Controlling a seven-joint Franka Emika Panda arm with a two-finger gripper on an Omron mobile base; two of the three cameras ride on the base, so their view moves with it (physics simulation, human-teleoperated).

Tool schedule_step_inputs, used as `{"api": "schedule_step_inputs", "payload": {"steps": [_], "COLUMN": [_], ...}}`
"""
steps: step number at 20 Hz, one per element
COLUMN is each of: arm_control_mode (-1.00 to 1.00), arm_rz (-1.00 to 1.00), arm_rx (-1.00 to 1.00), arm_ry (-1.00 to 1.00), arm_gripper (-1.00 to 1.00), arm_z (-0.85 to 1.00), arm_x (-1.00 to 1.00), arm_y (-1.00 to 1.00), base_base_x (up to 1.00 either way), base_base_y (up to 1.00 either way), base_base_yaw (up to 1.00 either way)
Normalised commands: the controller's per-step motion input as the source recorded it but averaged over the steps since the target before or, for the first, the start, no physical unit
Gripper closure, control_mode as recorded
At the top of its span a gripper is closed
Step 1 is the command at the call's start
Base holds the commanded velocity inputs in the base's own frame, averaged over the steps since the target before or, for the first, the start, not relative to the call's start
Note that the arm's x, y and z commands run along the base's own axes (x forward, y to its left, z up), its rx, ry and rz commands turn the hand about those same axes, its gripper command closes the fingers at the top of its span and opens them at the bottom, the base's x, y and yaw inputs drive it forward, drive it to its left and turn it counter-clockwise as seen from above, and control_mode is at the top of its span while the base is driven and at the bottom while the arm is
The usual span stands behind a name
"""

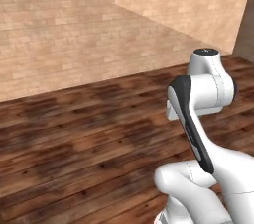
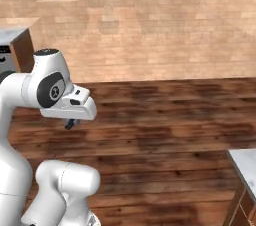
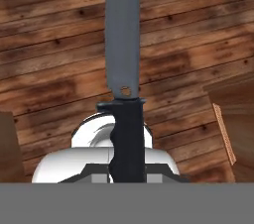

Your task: Retrieve the butter from the fridge and place it on a plate on the dining table. Then retrieve the butter knife by the fridge and place it near the plate.

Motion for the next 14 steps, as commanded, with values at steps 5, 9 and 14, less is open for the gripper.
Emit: {"api": "schedule_step_inputs", "payload": {"steps": [5, 9, 14], "arm_control_mode": [1.0, 1.0, 1.0], "arm_rz": [0.0, 0.0, 0.0], "arm_rx": [0.0, 0.0, 0.0], "arm_ry": [0.0, 0.0, 0.0], "arm_gripper": [1.0, 1.0, 1.0], "arm_z": [0.0, 0.0, 0.0], "arm_x": [0.0, 0.0, 0.0], "arm_y": [0.0, 0.0, 0.0], "base_base_x": [1.0, 1.0, 1.0], "base_base_y": [0.0, 0.0, 0.0], "base_base_yaw": [-0.31, -0.38, -0.47]}}
